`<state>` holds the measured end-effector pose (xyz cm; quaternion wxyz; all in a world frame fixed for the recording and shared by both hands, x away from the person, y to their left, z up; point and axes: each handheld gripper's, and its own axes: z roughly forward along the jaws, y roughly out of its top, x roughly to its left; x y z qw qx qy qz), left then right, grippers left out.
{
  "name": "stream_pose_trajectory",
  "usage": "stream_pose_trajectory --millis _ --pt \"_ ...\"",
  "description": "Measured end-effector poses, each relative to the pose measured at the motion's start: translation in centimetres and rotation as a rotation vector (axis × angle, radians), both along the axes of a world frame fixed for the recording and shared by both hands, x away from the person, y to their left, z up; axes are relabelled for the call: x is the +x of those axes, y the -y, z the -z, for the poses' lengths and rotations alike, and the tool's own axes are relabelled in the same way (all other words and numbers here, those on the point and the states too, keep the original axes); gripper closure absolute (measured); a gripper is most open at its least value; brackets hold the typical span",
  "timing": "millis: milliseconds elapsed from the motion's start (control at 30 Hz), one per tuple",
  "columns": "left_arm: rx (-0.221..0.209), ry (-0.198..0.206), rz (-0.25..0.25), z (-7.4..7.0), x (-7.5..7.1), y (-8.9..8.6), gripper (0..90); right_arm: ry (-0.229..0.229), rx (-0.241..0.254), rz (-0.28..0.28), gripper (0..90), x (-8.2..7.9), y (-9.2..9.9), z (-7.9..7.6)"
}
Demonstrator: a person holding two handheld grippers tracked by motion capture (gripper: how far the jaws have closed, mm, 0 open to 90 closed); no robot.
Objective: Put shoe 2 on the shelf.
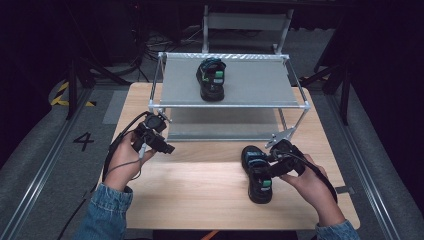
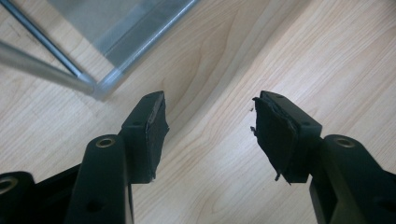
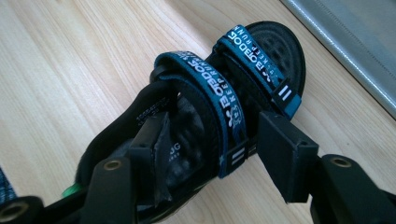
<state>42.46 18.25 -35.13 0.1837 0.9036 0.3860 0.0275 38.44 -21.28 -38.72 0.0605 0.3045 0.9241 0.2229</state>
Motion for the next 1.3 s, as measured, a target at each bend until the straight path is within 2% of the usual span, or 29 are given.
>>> stream_pose_trajectory --millis 167,200,267,333,433,567,667,800,900,1000,1100,1267,1300 --pt "0.003 -0.01 -0.02 0.3 -0.4 -0.8 43.6 -0.011 -0.018 -0.004 51.8 0.7 -0.4 0.6" --pt "0.002 -0.013 -0.022 0.3 -0.4 -0.9 43.4 -0.019 -0.027 -0.006 55.4 0.9 -0.7 1.0" --pt "-0.002 -0.013 -0.026 0.3 -0.6 -1.1 43.2 -0.052 -0.009 0.002 61.6 1.3 -0.8 1.3" --pt "-0.005 -0.008 -0.028 0.2 -0.8 -1.4 43.3 -0.044 -0.021 0.0 65.8 1.4 -0.9 1.4" --pt "-0.009 -0.01 -0.038 0.1 -1.0 -2.1 43.3 -0.037 -0.023 -0.012 69.0 1.4 -0.8 1.2" --pt "-0.011 -0.019 -0.06 0.3 -1.2 -3.0 43.2 -0.07 0.001 -0.024 70.3 1.7 -0.8 0.9" --pt "-0.02 -0.014 -0.067 0.2 -1.4 -3.3 43.3 -0.072 0.006 -0.033 70.4 1.8 -0.8 0.6" --pt "-0.025 -0.01 -0.073 0.1 -1.5 -4.0 43.3 -0.065 0.021 -0.044 70.4 1.7 -0.9 -0.3" --pt "-0.031 -0.018 -0.09 0.2 -1.6 -4.3 43.2 -0.063 0.03 -0.058 70.3 1.5 -1.1 -1.4" --pt "-0.03 -0.018 -0.086 0.3 -1.5 -4.5 43.1 -0.061 0.029 -0.057 70.2 1.4 -1.3 -2.6" --pt "-0.034 -0.024 -0.087 0.2 -1.4 -4.6 43.2 -0.083 0.042 -0.046 69.9 1.5 -1.4 -3.7" --pt "-0.04 -0.03 -0.085 0.2 -1.2 -4.8 43.1 -0.09 0.063 -0.02 69.9 1.6 -1.4 -5.7" --pt "-0.042 -0.035 -0.089 0.3 -1.2 -4.8 43.1 -0.09 0.063 -0.02 69.9 1.6 -1.4 -5.7"
